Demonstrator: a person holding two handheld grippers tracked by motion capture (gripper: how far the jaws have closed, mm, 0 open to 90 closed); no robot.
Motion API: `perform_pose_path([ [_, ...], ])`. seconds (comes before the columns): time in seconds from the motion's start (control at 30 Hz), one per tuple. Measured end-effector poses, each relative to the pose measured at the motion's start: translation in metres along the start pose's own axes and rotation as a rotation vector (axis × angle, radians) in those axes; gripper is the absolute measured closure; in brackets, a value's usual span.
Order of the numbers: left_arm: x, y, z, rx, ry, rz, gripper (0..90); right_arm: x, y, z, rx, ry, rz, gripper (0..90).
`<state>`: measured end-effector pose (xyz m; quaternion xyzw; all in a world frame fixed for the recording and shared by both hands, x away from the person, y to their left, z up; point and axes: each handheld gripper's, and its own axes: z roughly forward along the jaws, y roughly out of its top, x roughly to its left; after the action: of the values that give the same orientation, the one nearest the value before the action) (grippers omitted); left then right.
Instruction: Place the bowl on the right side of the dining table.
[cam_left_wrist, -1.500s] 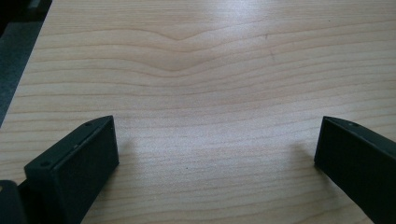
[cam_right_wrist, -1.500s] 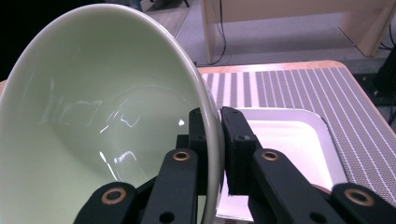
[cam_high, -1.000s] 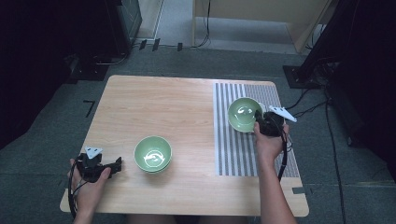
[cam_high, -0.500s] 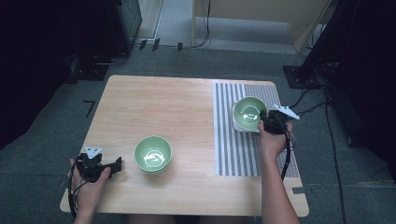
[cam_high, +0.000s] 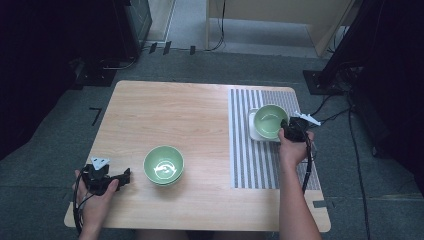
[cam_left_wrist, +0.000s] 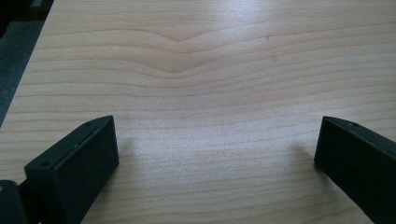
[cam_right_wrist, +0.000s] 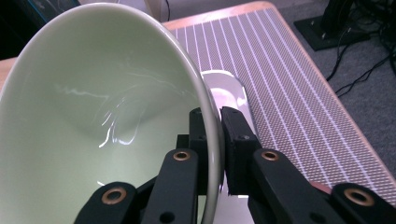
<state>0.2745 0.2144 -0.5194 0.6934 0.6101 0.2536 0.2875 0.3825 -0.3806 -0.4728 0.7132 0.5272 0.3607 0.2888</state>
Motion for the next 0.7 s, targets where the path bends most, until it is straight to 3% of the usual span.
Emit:
perform_pose_path([
  [0.1, 0.0, 0.0, 0.0, 0.0, 0.001, -0.001, 0.0, 0.001, -0.001, 0.004, 0.015, 0.002, -0.002, 84.3],
  [0.7, 0.0, 0.0, 0.0, 0.0, 0.001, 0.0, 0.0, -0.004, -0.003, 0.025, 0.096, 0.029, 0.113, 83.7],
])
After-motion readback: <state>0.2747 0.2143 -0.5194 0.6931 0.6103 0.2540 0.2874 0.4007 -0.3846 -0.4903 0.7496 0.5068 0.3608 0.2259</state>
